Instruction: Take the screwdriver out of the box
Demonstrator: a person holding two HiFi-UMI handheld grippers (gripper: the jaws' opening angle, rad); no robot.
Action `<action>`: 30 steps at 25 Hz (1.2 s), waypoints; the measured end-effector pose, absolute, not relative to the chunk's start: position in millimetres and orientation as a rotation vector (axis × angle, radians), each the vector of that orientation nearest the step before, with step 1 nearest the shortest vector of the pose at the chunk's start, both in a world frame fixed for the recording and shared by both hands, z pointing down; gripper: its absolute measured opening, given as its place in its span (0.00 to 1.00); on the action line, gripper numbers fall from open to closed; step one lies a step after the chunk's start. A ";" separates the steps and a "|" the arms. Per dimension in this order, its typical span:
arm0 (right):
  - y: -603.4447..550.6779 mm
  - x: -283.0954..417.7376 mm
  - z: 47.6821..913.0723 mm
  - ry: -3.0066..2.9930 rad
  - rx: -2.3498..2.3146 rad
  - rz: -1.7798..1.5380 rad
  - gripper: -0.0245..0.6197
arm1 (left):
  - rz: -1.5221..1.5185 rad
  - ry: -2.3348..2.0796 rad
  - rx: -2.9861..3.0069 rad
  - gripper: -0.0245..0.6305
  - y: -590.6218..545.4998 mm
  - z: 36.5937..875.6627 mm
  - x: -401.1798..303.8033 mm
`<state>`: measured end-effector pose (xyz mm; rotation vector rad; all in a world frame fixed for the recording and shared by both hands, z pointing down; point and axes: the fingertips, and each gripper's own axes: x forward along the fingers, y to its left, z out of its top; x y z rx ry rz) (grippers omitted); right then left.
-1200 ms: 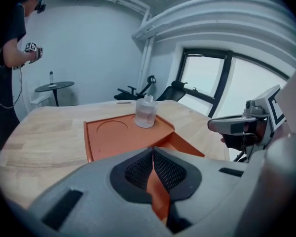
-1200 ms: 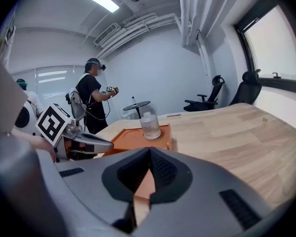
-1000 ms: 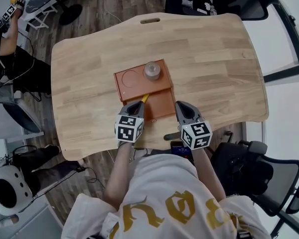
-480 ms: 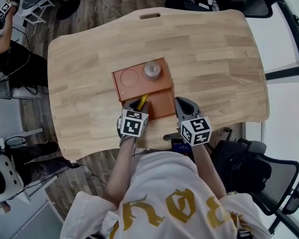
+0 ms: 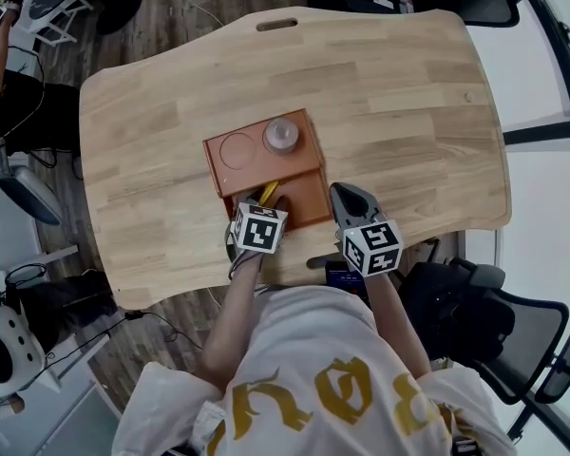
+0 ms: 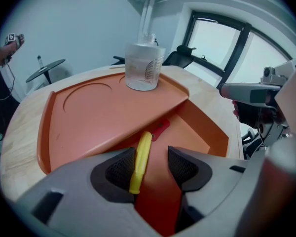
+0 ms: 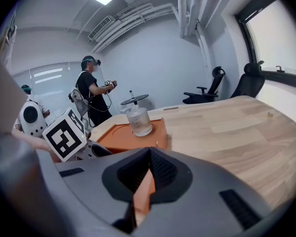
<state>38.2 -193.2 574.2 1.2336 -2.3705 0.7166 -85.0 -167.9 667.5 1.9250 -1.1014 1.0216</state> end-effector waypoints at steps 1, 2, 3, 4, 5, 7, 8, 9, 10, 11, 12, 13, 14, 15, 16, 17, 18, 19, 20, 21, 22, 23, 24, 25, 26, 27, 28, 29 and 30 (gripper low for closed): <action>-194.3 38.4 574.9 -2.370 1.232 0.719 0.05 | 1.024 -1.103 1.912 0.32 -168.0 670.0 -85.9; -195.5 38.5 575.6 -2.369 1.231 0.722 0.05 | 1.032 -1.104 1.902 0.32 -168.4 672.2 -86.7; -196.7 38.6 576.3 -2.367 1.229 0.724 0.05 | 1.045 -1.101 1.897 0.32 -168.9 673.8 -87.2; -198.0 38.6 576.9 -2.365 1.228 0.728 0.05 | 1.060 -1.095 1.899 0.30 -169.4 674.8 -87.4; -199.3 38.5 577.6 -2.362 1.226 0.730 0.05 | 1.071 -1.084 1.904 0.23 -169.6 675.6 -87.0; -200.9 36.7 579.8 -2.359 1.218 0.730 0.05 | 1.061 -1.055 1.913 0.19 -169.0 677.5 -85.6; -201.2 35.1 581.1 -2.358 1.212 0.729 0.05 | 1.049 -1.051 1.915 0.18 -168.9 678.3 -85.6; -201.4 33.1 582.1 -2.358 1.206 0.729 0.05 | 1.042 -1.052 1.916 0.17 -168.7 678.8 -86.1; -201.7 31.1 582.8 -2.359 1.202 0.730 0.05 | 1.043 -1.054 1.920 0.17 -168.6 679.1 -86.8; -202.4 29.3 583.3 -2.359 1.197 0.732 0.05 | 1.050 -1.054 1.925 0.17 -168.5 679.4 -87.4; -203.4 27.9 583.9 -2.360 1.193 0.734 0.05 | 1.054 -1.051 1.929 0.17 -168.8 679.5 -87.6; -204.4 26.9 584.8 -2.360 1.189 0.736 0.05 | 1.053 -1.049 1.931 0.17 -169.2 679.6 -87.6; -205.3 26.3 585.8 -2.359 1.185 0.739 0.05 | 1.048 -1.047 1.931 0.17 -169.8 679.6 -87.3; -206.0 25.7 586.8 -2.359 1.182 0.741 0.05 | 1.043 -1.047 1.930 0.17 -170.3 679.6 -87.1; -206.6 24.9 587.5 -2.360 1.178 0.743 0.05 | 1.041 -1.048 1.930 0.17 -170.6 679.7 -87.0; -207.1 23.9 588.0 -2.361 1.175 0.744 0.05 | 1.040 -1.049 1.930 0.17 -170.6 679.8 -87.0; -207.4 22.8 588.4 -2.362 1.172 0.745 0.05 | 1.040 -1.048 1.930 0.17 -170.5 679.9 -87.1; -207.6 21.7 588.7 -2.364 1.168 0.745 0.05 | 1.039 -1.047 1.929 0.17 -170.4 680.1 -87.2; -207.7 20.8 588.8 -2.365 1.165 0.744 0.05 | 1.037 -1.045 1.926 0.17 -170.3 680.3 -87.3; -207.7 20.0 588.6 -2.366 1.162 0.742 0.05 | 1.034 -1.043 1.922 0.17 -170.2 680.4 -87.4; -207.7 19.4 588.1 -2.367 1.159 0.738 0.05 | 1.030 -1.041 1.917 0.17 -170.2 680.4 -87.6; -207.6 18.9 587.4 -2.368 1.157 0.733 0.05 | 1.026 -1.039 1.912 0.17 -170.3 680.4 -87.8; -207.5 18.4 586.4 -2.370 1.155 0.729 0.05 | 1.020 -1.038 1.907 0.17 -170.4 680.2 -87.9; -207.2 18.1 585.3 -2.372 1.153 0.725 0.05 | 1.010 -1.040 1.901 0.17 -170.5 680.0 -88.0; -206.7 17.9 584.1 -2.374 1.152 0.723 0.05 | 0.996 -1.043 1.892 0.17 -170.5 679.8 -87.9; -206.2 18.0 582.8 -2.376 1.152 0.721 0.05 | 0.979 -1.047 1.881 0.17 -170.4 679.3 -87.7; -205.7 18.4 581.6 -2.378 1.152 0.718 0.05 | 0.963 -1.049 1.869 0.17 -170.3 678.7 -87.5; -205.4 18.9 580.7 -2.379 1.152 0.715 0.05 | 0.946 -1.049 1.859 0.17 -170.4 677.9 -87.2; -205.4 19.4 579.8 -2.380 1.153 0.712 0.05 | 0.929 -1.049 1.854 0.17 -170.8 677.0 -87.0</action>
